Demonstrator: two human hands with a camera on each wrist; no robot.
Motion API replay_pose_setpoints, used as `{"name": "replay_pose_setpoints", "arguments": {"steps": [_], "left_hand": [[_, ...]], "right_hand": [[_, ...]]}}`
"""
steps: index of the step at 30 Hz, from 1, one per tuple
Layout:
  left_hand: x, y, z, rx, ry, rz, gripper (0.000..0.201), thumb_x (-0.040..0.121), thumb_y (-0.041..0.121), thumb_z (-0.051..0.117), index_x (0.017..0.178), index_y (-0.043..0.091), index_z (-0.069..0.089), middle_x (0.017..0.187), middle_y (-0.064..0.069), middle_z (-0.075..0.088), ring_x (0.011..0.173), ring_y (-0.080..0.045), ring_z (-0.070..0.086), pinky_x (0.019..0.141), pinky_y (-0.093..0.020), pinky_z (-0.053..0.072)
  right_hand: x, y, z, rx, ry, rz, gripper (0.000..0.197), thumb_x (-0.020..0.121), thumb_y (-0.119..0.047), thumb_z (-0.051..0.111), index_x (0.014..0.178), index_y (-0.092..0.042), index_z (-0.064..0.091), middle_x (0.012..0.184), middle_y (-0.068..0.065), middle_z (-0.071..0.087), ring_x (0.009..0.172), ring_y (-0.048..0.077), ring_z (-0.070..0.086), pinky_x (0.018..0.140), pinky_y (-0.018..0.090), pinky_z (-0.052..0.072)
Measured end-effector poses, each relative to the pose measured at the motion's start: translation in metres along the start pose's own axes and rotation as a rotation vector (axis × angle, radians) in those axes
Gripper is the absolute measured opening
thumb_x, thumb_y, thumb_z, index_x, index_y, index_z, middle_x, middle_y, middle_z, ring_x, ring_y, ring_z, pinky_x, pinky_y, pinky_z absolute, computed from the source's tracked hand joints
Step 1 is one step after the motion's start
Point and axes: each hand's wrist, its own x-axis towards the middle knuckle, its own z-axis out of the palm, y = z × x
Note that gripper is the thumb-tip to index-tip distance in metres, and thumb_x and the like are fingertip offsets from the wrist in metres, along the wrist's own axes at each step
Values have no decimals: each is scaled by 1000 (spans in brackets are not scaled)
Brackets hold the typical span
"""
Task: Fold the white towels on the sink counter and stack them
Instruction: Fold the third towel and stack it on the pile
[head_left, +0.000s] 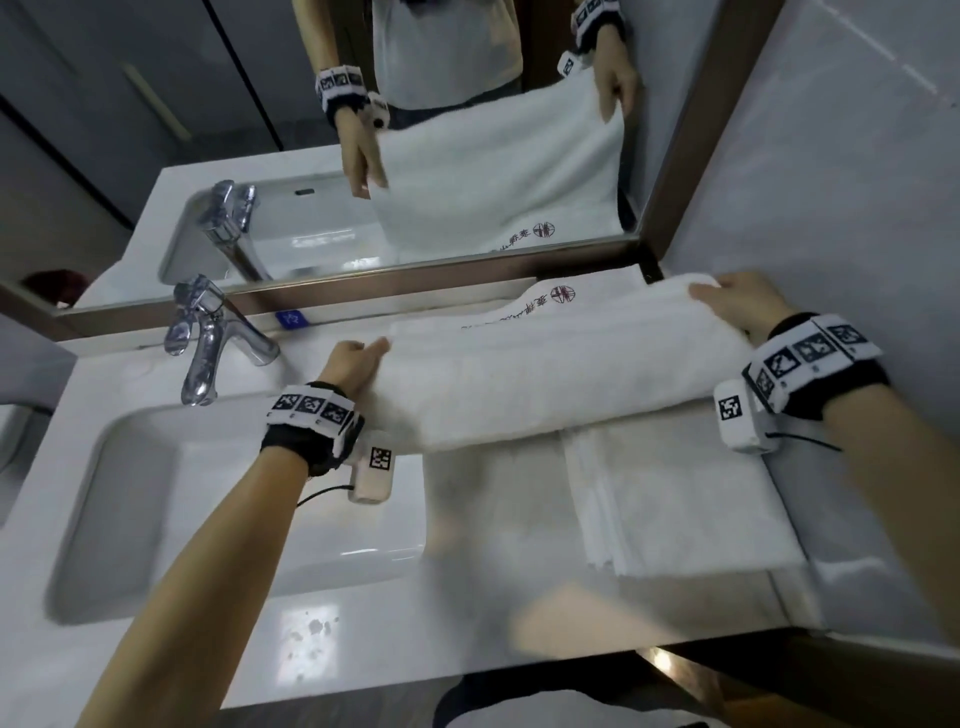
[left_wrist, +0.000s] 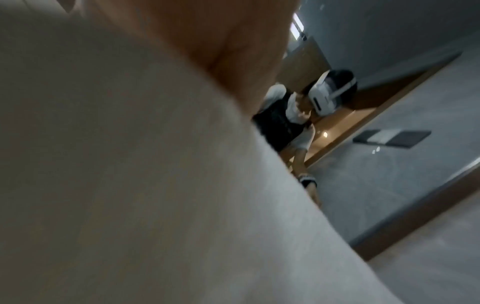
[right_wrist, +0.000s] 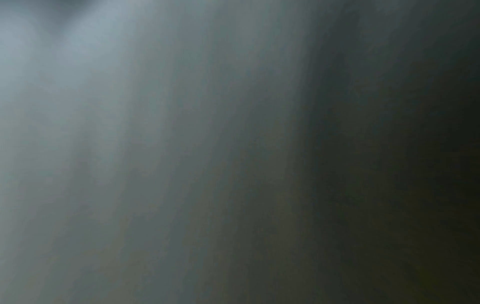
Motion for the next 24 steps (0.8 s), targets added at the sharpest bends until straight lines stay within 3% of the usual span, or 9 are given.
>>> {"name": "replay_pose_setpoints", "arguments": {"steps": [3, 7, 10, 13, 16, 18, 20, 22, 24], "left_hand": [[-11, -30, 18, 25, -156, -126, 32, 92, 24, 58, 95, -8, 61, 94, -20, 62, 84, -24, 53, 72, -35, 44], [-38, -65, 47, -118, -285, -274, 39, 94, 16, 54, 121, -12, 51, 128, -26, 55, 103, -29, 55, 91, -41, 47], [-52, -80, 57, -210, -290, -262, 39, 95, 23, 53, 122, -6, 53, 121, -21, 59, 99, -27, 57, 83, -35, 48], [-64, -92, 56, -297, -273, -194, 37, 92, 29, 57, 113, -2, 58, 101, -13, 62, 79, -18, 59, 65, -24, 47], [-76, -105, 53, -299, -318, -93, 37, 86, 29, 66, 114, 4, 63, 106, -7, 68, 94, -17, 64, 79, -25, 47], [-86, -110, 53, -187, -322, 5, 35, 82, 25, 70, 113, 9, 64, 108, -3, 68, 97, -16, 63, 85, -24, 44], [-91, -113, 52, -144, -283, 116, 34, 85, 19, 68, 116, 8, 61, 110, -3, 66, 98, -16, 62, 86, -24, 43], [-93, -104, 45, -171, -218, 221, 31, 90, 17, 61, 118, 7, 57, 109, -4, 64, 97, -17, 61, 82, -23, 47], [-90, -88, 36, -235, -100, 253, 17, 92, 16, 57, 105, 4, 56, 97, -7, 64, 83, -17, 61, 67, -16, 50]], "right_hand": [[-11, 23, 9, -44, -76, 99, 36, 86, -27, 65, 103, 5, 62, 99, 19, 62, 92, 30, 59, 83, 37, 46], [-42, 56, 22, 17, -92, 147, 24, 86, -21, 66, 70, -4, 58, 74, 8, 59, 88, 26, 57, 77, 33, 41], [-64, 68, 21, 96, -42, 142, 42, 87, -31, 64, 94, 10, 63, 97, 21, 68, 99, 33, 63, 87, 41, 48], [-81, 77, 18, 123, -38, 73, 48, 85, -39, 65, 96, 8, 65, 102, 14, 70, 96, 25, 65, 75, 32, 46], [-94, 86, 16, 124, -62, 21, 33, 84, -38, 65, 80, -4, 68, 84, 6, 69, 80, 20, 64, 63, 28, 47], [-101, 90, 17, 103, -50, -33, 26, 87, -31, 64, 87, -5, 67, 90, 13, 70, 87, 27, 64, 74, 36, 52], [-106, 91, 18, 129, -20, -104, 18, 91, -24, 60, 91, -6, 62, 95, 16, 67, 86, 20, 63, 75, 26, 50], [-109, 82, 16, 142, 46, -171, 9, 93, -22, 57, 90, -13, 57, 90, 8, 63, 77, 7, 59, 64, 15, 45], [-108, 68, 12, 153, 102, -215, 9, 94, -23, 55, 91, -14, 55, 93, 7, 61, 82, 14, 55, 66, 22, 41]]}}
